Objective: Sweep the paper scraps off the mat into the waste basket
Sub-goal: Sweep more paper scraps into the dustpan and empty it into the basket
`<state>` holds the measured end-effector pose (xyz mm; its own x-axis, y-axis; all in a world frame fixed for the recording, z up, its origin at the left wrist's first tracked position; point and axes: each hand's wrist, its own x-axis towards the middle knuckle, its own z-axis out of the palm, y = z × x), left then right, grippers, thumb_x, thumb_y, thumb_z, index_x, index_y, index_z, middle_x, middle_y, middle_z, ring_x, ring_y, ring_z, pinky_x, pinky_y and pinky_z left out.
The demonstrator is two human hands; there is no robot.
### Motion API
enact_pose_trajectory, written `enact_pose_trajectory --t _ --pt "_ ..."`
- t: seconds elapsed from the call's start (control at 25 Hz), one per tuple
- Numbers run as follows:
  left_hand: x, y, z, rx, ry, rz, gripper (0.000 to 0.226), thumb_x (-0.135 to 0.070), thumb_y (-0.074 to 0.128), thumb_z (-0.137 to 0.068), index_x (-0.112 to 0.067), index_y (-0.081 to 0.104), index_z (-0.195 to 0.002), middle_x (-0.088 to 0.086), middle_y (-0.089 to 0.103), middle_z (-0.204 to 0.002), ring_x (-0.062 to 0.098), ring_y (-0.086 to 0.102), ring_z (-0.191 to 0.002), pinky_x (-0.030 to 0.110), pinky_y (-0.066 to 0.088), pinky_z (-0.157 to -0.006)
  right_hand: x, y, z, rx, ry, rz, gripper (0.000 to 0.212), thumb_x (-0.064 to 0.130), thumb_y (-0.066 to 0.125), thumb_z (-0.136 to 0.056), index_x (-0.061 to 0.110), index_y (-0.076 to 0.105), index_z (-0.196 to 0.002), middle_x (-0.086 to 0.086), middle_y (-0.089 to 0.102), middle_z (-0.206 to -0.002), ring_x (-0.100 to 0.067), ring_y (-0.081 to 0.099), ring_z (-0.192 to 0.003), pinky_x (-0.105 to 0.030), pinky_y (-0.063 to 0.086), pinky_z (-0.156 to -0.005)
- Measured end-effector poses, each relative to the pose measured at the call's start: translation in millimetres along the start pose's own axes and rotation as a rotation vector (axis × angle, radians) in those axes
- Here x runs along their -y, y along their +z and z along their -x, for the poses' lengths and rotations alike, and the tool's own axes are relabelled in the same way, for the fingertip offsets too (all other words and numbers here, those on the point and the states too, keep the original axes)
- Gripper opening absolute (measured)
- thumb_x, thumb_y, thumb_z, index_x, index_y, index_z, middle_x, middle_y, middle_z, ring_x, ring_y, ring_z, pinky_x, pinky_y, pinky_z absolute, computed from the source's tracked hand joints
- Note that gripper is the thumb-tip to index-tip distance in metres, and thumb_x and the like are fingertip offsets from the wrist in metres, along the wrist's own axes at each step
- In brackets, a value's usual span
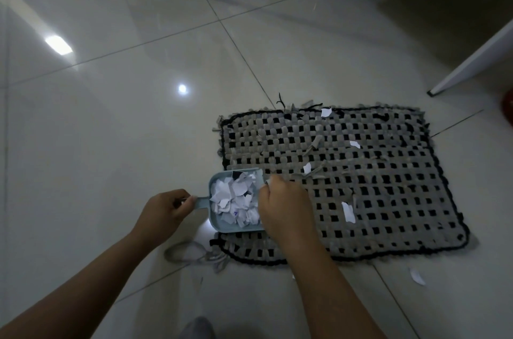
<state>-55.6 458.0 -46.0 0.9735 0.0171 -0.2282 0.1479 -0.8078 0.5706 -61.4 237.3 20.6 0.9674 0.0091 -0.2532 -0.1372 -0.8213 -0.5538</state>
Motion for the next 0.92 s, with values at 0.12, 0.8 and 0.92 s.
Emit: enact_pose_trajectory --t 0.12,0.8,0.92 --pt "-0.8 0.6 -0.1 0.019 0.003 0.010 0.026 -0.019 0.057 -0.087 -0.009 0.059 -0.063 0.007 0.050 -0.049 0.015 0.041 -0.043 0.015 0.035 -0.047 3.2 -10.6 -0.1 -0.039 -0.020 -0.017 0.043 0.015 0.037 -0.096 0.018 0.024 -0.055 0.003 0.028 -0.054 -0.007 0.025 -0.046 -0.023 0.017 -0.042" --pt "1.7 2.6 1.3 0.014 -0.015 0.098 0.029 -0.018 0.058 -0.086 -0.008 0.058 -0.059 -0.005 0.044 -0.043 0.002 0.047 -0.043 0.014 0.032 -0.044 3.2 -15.4 -19.5 -0.029 -0.062 0.015 0.045 0.012 0.039 -0.094 0.017 0.022 -0.053 -0.001 0.030 -0.052 -0.013 0.025 -0.044 -0.028 0.015 -0.042" --pt "-3.1 -0.1 -1.4 0.009 0.000 0.103 0.028 -0.018 0.058 -0.086 -0.006 0.059 -0.061 -0.005 0.044 -0.043 0.003 0.046 -0.043 0.015 0.033 -0.044 -9.0 -38.2 -19.5 -0.147 -0.054 -0.012 0.042 0.015 0.041 -0.096 0.015 0.028 -0.056 -0.001 0.030 -0.050 -0.014 0.023 -0.043 -0.028 0.014 -0.043"
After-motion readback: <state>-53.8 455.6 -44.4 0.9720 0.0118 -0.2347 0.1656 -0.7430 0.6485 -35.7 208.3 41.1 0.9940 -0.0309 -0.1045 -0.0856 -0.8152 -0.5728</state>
